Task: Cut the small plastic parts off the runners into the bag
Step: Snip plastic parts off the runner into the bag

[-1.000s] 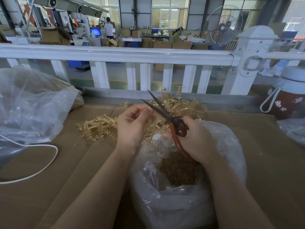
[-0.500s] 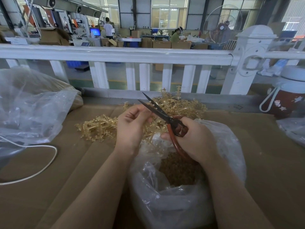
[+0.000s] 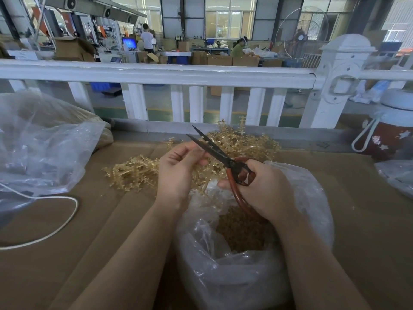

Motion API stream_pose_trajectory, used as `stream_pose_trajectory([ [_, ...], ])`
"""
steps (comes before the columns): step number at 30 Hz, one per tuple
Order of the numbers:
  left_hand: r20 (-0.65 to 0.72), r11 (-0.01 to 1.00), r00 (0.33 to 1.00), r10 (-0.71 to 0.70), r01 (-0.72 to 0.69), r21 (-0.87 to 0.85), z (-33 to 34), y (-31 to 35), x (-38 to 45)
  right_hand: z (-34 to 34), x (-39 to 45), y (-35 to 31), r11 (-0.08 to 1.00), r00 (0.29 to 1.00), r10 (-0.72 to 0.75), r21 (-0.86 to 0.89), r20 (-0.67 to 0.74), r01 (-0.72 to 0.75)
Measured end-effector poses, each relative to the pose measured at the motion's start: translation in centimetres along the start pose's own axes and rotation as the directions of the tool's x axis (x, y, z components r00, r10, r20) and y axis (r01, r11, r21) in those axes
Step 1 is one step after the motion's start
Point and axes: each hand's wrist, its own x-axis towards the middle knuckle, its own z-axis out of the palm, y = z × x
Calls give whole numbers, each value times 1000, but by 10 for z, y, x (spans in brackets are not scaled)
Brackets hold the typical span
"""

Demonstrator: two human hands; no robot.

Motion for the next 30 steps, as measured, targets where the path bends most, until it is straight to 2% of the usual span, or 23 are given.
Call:
stream_pose_trajectory([
  [14, 62, 997, 998, 15, -19, 70, 1, -1, -1, -3, -1, -4, 999, 999, -30, 22, -15, 31],
  [30, 92, 1000, 996, -15, 16, -12, 2, 0, -1, -2, -1, -6, 996, 1000, -12, 87, -3, 12],
])
